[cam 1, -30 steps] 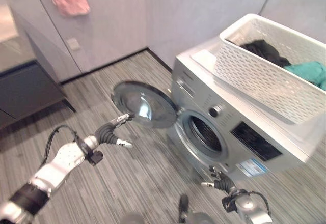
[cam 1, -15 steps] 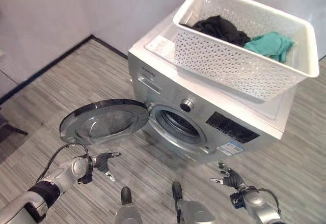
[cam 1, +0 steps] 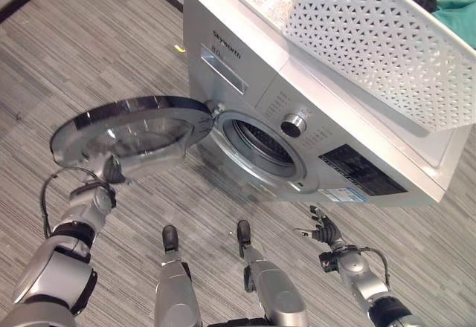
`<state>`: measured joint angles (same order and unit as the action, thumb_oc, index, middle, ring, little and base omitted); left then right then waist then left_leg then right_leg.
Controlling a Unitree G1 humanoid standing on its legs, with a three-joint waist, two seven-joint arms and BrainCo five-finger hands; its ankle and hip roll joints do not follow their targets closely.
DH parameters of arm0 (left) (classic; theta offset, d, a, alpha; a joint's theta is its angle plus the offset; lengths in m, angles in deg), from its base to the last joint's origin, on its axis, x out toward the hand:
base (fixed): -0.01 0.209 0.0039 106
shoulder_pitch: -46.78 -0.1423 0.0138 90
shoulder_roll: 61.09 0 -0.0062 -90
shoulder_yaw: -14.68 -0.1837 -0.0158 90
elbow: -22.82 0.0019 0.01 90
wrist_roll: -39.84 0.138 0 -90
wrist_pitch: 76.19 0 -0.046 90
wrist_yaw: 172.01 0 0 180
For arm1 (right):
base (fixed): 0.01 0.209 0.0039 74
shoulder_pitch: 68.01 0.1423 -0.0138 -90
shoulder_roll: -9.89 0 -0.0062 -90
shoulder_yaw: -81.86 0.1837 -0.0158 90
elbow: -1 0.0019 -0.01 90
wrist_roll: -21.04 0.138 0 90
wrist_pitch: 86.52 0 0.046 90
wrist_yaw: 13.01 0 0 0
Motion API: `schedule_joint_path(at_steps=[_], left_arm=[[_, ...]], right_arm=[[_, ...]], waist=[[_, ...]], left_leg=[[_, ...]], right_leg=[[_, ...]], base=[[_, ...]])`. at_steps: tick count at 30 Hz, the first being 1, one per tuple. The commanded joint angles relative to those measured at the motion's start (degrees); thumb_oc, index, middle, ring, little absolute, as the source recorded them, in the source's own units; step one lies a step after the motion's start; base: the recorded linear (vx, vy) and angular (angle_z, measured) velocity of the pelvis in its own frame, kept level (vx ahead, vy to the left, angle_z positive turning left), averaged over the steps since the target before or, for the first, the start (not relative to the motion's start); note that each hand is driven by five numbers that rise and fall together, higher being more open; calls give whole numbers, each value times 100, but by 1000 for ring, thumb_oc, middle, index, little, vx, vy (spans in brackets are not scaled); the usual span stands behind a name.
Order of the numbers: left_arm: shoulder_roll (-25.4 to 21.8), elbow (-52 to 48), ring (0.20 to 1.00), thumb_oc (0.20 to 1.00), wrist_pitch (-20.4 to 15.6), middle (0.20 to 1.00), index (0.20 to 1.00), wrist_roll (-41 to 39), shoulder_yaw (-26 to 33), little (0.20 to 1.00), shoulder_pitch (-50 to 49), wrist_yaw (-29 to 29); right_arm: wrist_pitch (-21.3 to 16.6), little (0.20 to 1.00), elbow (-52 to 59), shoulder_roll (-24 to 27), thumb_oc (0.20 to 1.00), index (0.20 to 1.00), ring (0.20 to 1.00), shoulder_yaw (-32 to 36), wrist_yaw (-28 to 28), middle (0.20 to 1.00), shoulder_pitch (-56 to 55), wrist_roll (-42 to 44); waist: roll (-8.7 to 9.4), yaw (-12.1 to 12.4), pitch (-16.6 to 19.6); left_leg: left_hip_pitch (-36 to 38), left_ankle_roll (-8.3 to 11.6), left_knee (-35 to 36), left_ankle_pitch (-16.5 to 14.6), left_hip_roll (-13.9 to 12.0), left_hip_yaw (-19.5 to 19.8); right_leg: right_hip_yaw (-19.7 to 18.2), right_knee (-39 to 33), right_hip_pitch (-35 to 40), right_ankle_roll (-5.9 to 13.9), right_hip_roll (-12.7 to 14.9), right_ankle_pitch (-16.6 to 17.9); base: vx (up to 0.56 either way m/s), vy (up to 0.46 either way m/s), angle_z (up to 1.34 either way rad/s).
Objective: Grab the laundry basket,head to the washer,open it,put in the laundry and shut it.
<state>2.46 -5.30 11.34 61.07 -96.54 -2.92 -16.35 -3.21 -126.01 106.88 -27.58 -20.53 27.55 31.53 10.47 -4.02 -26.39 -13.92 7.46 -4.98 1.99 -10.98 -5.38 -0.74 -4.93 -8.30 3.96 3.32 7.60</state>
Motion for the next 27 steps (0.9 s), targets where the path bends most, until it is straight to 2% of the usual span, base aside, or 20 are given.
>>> schedule_joint_path(at_steps=[1, 5, 8, 9, 12, 14, 15, 16, 18, 19, 21, 24, 27], left_arm=[[-236, 259, 1000, 1000, -84, 1000, 1000, -354, -131, 1000, 360, -521], [-175, 0, 1000, 1000, -162, 1000, 1000, -515, 2, 1000, 81, -398], [-91, -123, 1000, 1000, -206, 1000, 1000, -638, 77, 1000, -61, -343], [-43, -252, 1000, 1000, -208, 1000, 1000, -684, 144, 1000, -189, -294], [-38, -520, 1000, 1000, -281, 1000, 1000, -846, 498, 1000, -790, -103], [-49, -716, 1000, 1000, -316, 1000, 1000, -870, 681, 1000, -1153, 34], [-27, -919, 1000, 1000, -326, 1000, 1000, -889, 822, 1000, -1384, 132], [-25, -922, 1000, 1000, -324, 1000, 1000, -888, 824, 1000, -1388, 133], [-4, -1147, 1000, 1000, -326, 1000, 1000, -887, 987, 1000, -1611, 195], [1, -1222, 1000, 1000, -333, 1000, 1000, -944, 1228, 1000, -1862, 225], [44, -1258, 1000, 1000, -327, 1000, 1000, -1016, 1354, 1000, -1997, 260], [203, -1313, 1000, 1000, -370, 1000, 1000, -993, 1458, 1000, -2143, 310], [380, -1266, 1000, 1000, -435, 1000, 1000, -979, 1525, 1000, -2320, 411]], right_arm=[[-217, 1000, 81, 228, 1000, 1000, 1000, 49, -125, 1000, -321, 208], [-154, 1000, -313, 138, 1000, 1000, 1000, 329, -111, 1000, -543, 514], [-118, 1000, -631, 115, 1000, 1000, 1000, 659, -169, 1000, -655, 778], [-97, 1000, -782, 85, 1000, 1000, 1000, 772, -129, 1000, -714, 849], [68, 1000, -1261, 41, 1000, 1000, 1000, 1337, 10, 1000, -860, 1243], [127, 1000, -1282, 99, 1000, 1000, 1000, 1765, 51, 1000, -1039, 1380], [179, 1000, -1323, 190, 1000, 1000, 1000, 2219, 24, 1000, -1155, 1479], [180, 1000, -1321, 192, 1000, 1000, 1000, 2219, 24, 1000, -1157, 1478], [147, 1000, -1105, 285, 1000, 1000, 1000, 2634, -23, 1000, -1274, 1616], [14, 1000, -558, 388, 1000, 1000, 1000, 3123, -171, 1000, -1337, 1856], [-98, 1000, -144, 490, 1000, 1000, 1000, 3383, -260, 1000, -1324, 1942], [-306, 1000, 629, 698, 1000, 1000, 1000, 3928, -523, 1000, -1426, 1873], [-672, 1000, 1820, 1075, 1000, 1000, 1000, 4726, -936, 1000, -1410, 1711]], waist=[[-19, 5, 531], [-43, -12, 561], [-60, -43, 570], [-80, -49, 596], [-146, -73, 797], [-190, -105, 919], [-229, -161, 1007], [-230, -158, 1007], [-265, -228, 1070], [-316, -360, 1106], [-372, -410, 1117], [-539, -589, 1150], [-693, -735, 1393]], left_leg=[[-188, -6, -408, -87, -520, 59], [-152, 42, -425, -103, -579, 37], [-252, 75, -710, -171, -580, 33], [-250, 75, -808, -250, -580, 18], [-166, -52, -1321, -779, -568, -92], [-92, -248, -1623, -1124, -419, -160], [11, -452, -1816, -1413, -213, -210], [11, -454, -1822, -1419, -213, -214], [152, -627, -1820, -1551, -11, -211], [431, -785, -1639, -1575, 137, -312], [597, -855, -1488, -1531, 188, -407], [1104, -920, -960, -1431, 421, -425], [1509, -991, -359, -1341, 703, -448]], right_leg=[[-5, 453, -177, 471, 637, -401], [-5, 463, -147, 467, 590, -432], [14, 434, -110, 466, 591, -422], [-7, 401, -76, 474, 591, -422], [-155, 338, 111, 590, 726, -374], [-357, 429, 138, 644, 876, -368], [-510, 712, 88, 692, 998, -326], [-515, 715, 87, 694, 999, -328], [-643, 1108, -16, 713, 1034, -144], [-783, 1650, -196, 682, 948, 215], [-765, 1940, -284, 674, 875, 341], [-704, 2451, -473, 668, 627, 263], [-718, 2029, -376, 683, 350, 22]], base=[[4, -34, -1], [6, -22, -2], [-6, 17, 3], [30, 131, 4], [61, 251, -5], [87, 406, -48], [85, 352, -53], [66, 313, -35], [60, 264, -4], [67, 252, -1], [45, 215, -8], [111, 229, -27], [224, 193, 4]])
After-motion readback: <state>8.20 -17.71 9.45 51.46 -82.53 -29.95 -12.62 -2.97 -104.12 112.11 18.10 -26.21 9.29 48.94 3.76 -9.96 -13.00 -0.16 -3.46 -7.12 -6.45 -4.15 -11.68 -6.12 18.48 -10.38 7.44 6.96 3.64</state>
